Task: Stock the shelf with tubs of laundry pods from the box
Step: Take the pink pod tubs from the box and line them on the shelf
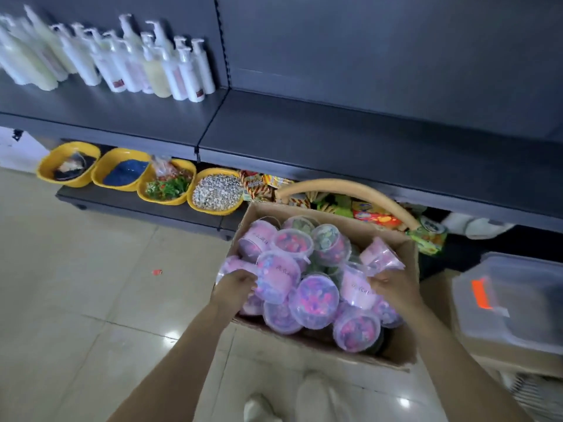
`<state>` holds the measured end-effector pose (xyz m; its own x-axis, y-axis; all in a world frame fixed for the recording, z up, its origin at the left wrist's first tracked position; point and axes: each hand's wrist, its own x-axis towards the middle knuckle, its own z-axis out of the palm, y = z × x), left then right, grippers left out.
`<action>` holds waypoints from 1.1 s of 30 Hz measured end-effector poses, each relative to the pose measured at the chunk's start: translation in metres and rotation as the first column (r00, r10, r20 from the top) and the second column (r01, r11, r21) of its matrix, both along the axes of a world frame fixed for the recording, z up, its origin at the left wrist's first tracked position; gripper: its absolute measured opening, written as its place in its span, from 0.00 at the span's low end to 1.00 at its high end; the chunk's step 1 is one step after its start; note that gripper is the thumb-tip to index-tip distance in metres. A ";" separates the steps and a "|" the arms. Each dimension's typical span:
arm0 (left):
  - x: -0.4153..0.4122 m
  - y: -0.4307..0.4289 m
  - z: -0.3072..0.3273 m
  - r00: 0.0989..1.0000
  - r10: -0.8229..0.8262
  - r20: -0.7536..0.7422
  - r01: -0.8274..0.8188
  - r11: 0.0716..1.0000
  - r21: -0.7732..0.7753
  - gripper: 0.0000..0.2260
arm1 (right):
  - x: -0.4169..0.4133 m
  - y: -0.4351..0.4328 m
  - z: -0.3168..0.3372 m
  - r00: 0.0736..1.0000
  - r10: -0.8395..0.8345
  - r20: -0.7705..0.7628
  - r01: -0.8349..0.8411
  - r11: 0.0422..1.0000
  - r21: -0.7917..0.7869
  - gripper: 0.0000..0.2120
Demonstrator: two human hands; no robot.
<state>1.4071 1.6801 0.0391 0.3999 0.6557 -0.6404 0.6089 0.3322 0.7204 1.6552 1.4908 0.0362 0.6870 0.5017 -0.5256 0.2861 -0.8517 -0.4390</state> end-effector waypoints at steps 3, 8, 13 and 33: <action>0.013 0.003 -0.007 1.000 -0.010 -0.011 0.009 0.999 -0.048 0.08 | -0.014 -0.011 -0.010 0.997 -0.074 0.010 0.075 0.996 -0.052 0.15; 0.039 0.013 -0.018 0.991 -0.086 -0.097 0.076 0.992 -0.100 0.09 | -0.035 -0.019 -0.027 0.948 -0.310 -0.070 0.305 0.949 -0.079 0.17; 0.062 0.041 -0.026 0.947 -0.253 -0.195 0.263 0.964 0.025 0.07 | -0.034 -0.007 -0.057 0.870 -0.483 -0.096 0.486 0.874 0.009 0.33; 0.262 0.050 -0.042 0.532 -0.736 -0.419 0.845 0.492 0.210 0.13 | -0.021 -0.004 -0.039 0.581 -0.787 -0.206 0.802 0.598 -0.021 0.37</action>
<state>1.6693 1.7297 -0.0029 0.7341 0.3265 -0.5954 0.6418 -0.6199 0.4514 1.6339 1.4863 -0.0028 0.7285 -0.1606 -0.6660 -0.5774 -0.6670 -0.4709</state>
